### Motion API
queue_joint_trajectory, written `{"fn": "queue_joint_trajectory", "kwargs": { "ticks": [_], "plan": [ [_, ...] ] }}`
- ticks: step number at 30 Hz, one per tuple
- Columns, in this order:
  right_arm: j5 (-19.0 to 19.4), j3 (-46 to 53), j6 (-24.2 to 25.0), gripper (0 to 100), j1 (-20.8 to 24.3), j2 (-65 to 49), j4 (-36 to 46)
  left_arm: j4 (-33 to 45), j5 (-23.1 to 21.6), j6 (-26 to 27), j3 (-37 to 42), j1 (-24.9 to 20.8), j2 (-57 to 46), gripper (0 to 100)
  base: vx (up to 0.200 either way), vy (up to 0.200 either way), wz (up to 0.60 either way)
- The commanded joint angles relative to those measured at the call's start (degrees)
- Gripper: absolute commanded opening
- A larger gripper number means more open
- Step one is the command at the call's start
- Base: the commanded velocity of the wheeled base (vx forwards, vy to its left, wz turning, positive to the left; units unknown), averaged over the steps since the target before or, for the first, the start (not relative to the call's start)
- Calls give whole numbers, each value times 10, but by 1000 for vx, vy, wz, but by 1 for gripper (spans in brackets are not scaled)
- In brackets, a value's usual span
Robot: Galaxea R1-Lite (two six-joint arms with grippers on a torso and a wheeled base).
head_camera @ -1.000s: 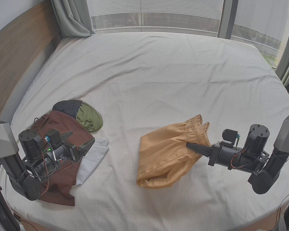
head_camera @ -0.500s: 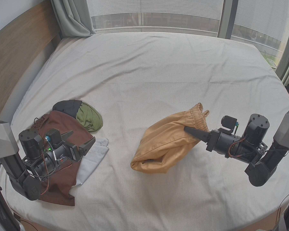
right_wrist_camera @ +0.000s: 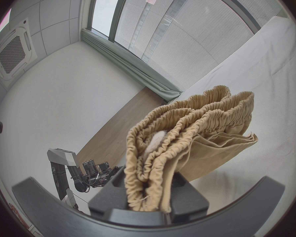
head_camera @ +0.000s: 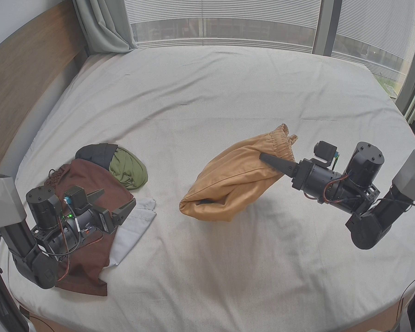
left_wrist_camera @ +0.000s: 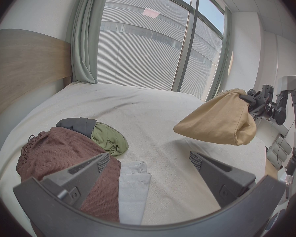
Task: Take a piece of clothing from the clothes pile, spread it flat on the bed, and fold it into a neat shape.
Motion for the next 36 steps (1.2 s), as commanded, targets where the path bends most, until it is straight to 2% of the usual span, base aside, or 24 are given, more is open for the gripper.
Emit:
{"fn": "queue_joint_trajectory", "kwargs": {
  "ticks": [1,19,32,36],
  "plan": [
    [11,-41,1,0,3,11,22,0,0,0,1,0,0,100,0,0,0],
    [13,-217,25,0,-5,92,121,0,-1,1,4,2,2,100,0,0,0],
    [14,-395,36,0,-13,134,242,1,-2,1,6,2,2,100,0,0,0],
    [14,-434,37,0,-20,170,256,0,-2,1,8,1,1,100,0,0,0]
  ]
}}
